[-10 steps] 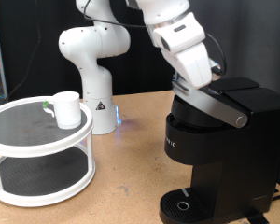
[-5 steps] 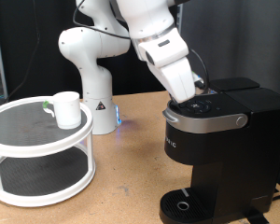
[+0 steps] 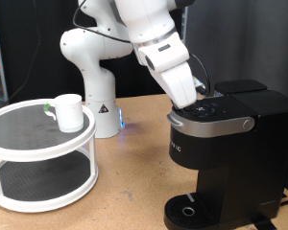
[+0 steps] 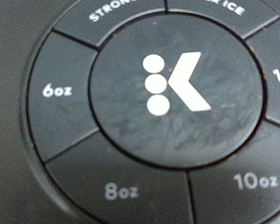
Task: Make a cup of coffee with the keurig machine
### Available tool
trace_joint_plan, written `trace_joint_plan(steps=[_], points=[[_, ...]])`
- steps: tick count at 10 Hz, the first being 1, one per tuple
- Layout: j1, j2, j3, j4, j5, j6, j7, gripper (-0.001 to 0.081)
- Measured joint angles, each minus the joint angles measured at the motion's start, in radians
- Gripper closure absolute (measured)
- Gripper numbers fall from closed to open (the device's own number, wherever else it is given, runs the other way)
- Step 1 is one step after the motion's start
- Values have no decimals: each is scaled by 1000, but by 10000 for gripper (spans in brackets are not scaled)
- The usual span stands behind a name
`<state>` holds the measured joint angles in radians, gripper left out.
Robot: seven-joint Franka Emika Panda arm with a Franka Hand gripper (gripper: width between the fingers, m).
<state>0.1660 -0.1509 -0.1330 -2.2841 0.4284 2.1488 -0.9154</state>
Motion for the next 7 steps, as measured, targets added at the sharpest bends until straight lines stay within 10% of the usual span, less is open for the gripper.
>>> trace_joint_plan(steps=[7], points=[[-1, -43, -34, 45, 170, -38, -38, 804]])
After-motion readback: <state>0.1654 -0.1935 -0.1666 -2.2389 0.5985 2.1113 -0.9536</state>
